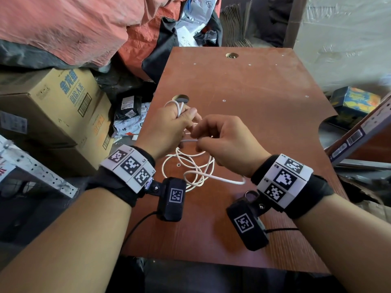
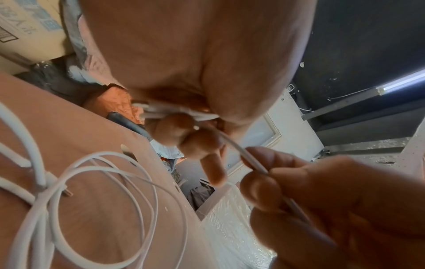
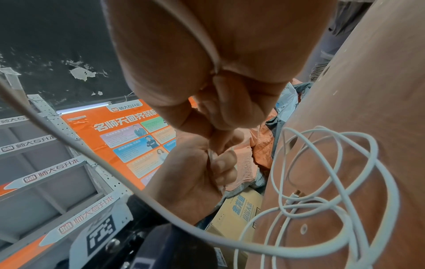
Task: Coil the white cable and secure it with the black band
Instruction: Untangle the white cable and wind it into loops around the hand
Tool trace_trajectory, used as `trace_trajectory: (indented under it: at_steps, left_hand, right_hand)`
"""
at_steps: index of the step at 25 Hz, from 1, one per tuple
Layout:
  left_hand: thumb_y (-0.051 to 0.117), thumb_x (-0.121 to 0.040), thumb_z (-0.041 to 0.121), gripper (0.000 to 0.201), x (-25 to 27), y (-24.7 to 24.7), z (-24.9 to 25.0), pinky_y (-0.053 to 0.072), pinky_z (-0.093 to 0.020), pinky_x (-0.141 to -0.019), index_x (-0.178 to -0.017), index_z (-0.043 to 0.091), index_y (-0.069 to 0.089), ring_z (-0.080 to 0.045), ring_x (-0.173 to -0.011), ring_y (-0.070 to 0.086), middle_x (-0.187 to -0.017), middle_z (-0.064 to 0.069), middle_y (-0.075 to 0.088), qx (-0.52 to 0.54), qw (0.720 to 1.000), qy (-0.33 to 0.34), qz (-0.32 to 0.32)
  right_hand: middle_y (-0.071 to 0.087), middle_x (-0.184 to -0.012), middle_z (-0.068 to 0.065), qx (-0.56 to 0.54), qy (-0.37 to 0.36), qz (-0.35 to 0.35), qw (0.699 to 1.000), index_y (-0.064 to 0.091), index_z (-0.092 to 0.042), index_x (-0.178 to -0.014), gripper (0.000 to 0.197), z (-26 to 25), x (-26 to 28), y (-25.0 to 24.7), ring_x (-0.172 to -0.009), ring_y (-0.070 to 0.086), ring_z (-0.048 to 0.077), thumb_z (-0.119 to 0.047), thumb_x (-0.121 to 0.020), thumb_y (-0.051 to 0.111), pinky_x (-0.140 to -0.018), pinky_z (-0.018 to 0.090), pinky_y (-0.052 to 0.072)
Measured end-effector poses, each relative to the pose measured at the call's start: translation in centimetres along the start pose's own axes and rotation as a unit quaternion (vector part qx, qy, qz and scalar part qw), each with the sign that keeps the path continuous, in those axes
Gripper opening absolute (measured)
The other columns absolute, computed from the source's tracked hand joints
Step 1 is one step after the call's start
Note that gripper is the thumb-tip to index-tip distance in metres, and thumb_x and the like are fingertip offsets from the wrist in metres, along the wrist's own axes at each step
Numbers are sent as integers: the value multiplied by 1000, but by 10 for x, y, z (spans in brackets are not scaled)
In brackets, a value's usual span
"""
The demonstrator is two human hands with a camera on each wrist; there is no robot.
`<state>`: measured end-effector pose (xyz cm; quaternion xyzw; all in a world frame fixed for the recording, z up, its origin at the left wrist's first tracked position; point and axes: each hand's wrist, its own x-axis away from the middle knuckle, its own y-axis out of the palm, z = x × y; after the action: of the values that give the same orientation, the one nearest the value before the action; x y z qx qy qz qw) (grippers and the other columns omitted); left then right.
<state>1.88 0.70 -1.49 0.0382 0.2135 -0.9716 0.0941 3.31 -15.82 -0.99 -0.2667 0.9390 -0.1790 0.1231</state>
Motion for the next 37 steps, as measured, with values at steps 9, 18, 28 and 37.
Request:
trace_trajectory:
  at_steps: [9,18,28,37]
  left_hand:
    - [66,-89,40,37,-3,-24,6,16,-19,-38,-83,4,69,-9,-37,25,-46,6,35,147,983,-107,-36]
    - [69,-88,33,38,1,-30,7,9,-17,-41,-60,18,48,-9,-37,14,-44,8,24,153,977,-114,-94]
    - [45,-99,37,55,2,-28,11,3,-19,-39,-53,25,17,-9,-37,7,-46,6,9,347,917,-147,-133]
    - [30,-101,42,46,-1,-31,10,8,-22,-35,-58,27,23,-8,-37,10,-47,10,15,551,796,-125,-217]
  right_hand:
    - [56,-50,-4,19,-1,18,1000,68,-6,-75,23,7,-6,-18,-36,43,4,-23,-90,70,-39,14,33]
    - [53,-55,0,-21,36,78,996,68,-10,-86,18,20,-13,-14,-40,43,6,-13,-97,53,-44,26,40]
    - [59,-59,7,-123,61,127,982,70,-8,-85,12,26,-12,-12,-39,42,12,-13,-94,64,-38,20,36]
    - [71,-66,14,-60,91,21,994,70,-16,-97,19,22,-8,2,-37,43,15,-24,-100,54,-36,18,34]
